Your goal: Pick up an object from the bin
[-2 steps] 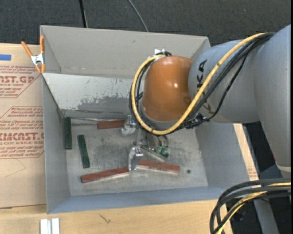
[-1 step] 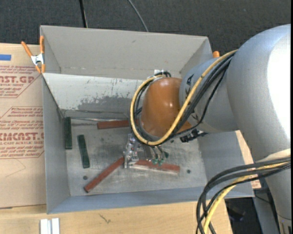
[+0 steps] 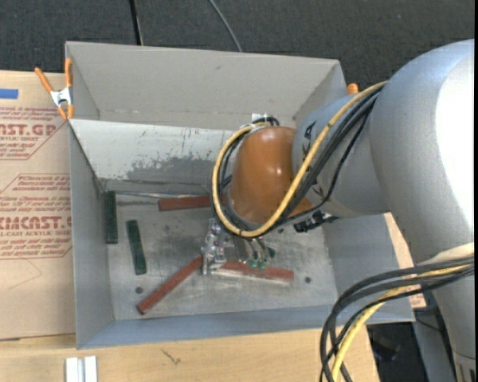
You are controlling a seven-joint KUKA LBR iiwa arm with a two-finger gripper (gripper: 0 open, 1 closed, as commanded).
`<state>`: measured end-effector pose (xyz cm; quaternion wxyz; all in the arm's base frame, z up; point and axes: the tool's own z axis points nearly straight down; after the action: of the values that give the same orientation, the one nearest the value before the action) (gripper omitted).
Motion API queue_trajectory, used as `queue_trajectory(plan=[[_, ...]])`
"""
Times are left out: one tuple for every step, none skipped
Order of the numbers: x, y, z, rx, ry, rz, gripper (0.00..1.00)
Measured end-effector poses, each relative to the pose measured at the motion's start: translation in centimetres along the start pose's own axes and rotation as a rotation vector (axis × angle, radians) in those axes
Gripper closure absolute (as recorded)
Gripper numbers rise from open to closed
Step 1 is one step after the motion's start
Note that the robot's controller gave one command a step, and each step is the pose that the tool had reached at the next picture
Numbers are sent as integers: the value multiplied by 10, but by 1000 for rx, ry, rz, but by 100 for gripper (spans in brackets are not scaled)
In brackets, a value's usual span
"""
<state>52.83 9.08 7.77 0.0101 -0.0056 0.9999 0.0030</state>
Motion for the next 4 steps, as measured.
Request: queue_trajectory(plan=[[10, 3, -146, 4, 16, 12, 100], [10, 3, -145, 5, 19, 12, 0], [10, 2, -145, 5, 19, 12, 0], [19, -17, -85, 5, 14, -20, 0]])
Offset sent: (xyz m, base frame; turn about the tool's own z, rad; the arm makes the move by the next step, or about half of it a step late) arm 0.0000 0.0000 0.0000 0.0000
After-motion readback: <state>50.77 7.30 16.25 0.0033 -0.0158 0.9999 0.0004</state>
